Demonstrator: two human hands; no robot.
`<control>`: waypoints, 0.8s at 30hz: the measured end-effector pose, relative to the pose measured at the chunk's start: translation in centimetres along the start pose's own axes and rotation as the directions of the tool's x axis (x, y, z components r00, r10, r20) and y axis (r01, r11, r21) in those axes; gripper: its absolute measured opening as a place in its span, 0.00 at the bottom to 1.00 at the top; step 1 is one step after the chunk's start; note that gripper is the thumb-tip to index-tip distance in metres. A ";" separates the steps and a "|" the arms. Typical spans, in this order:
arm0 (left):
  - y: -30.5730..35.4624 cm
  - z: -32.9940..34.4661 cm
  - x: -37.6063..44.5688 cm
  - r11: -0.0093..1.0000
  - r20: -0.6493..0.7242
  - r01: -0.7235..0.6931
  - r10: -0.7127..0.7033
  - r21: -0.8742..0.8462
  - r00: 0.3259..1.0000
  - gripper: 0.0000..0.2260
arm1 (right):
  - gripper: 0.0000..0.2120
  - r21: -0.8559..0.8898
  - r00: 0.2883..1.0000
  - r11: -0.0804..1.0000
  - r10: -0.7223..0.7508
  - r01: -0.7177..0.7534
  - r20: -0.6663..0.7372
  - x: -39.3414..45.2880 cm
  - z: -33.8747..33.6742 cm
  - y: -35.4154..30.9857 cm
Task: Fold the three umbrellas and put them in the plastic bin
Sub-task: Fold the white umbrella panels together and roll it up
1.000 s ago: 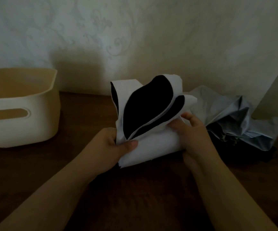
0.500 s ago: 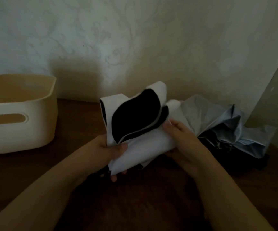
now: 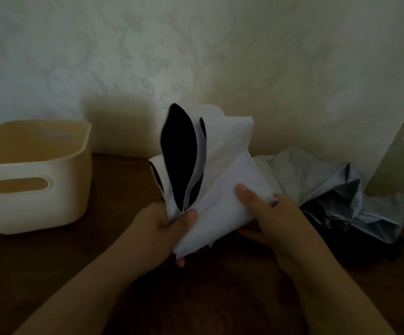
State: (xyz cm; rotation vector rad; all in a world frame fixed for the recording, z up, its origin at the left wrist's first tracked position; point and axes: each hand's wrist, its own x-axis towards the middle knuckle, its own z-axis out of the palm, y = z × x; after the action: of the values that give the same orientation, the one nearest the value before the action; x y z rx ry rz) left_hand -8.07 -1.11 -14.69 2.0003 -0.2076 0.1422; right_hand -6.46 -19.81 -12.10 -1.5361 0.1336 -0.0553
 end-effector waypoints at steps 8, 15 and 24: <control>-0.2 -0.2 -0.6 0.999 0.141 -0.043 0.041 0.017 0.989 0.36 | 0.48 0.082 0.995 0.994 -0.083 0.078 0.061 -0.1 -1.2 -0.7; -0.2 -0.7 -0.2 0.990 0.334 0.117 -0.084 -0.078 0.939 0.24 | 0.16 0.142 0.979 0.969 -0.205 0.201 0.014 0.2 -0.7 0.1; 0.5 -0.5 -0.5 0.986 0.349 0.136 -0.095 -0.094 0.932 0.21 | 0.23 0.290 0.966 0.927 -0.256 0.238 0.026 0.3 -0.5 0.3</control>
State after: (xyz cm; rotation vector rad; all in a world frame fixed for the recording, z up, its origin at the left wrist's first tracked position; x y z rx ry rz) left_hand -8.67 -0.83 -14.12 1.9030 -0.3122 -0.2922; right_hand -6.26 -20.36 -12.45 -1.2569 -0.1172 -0.2174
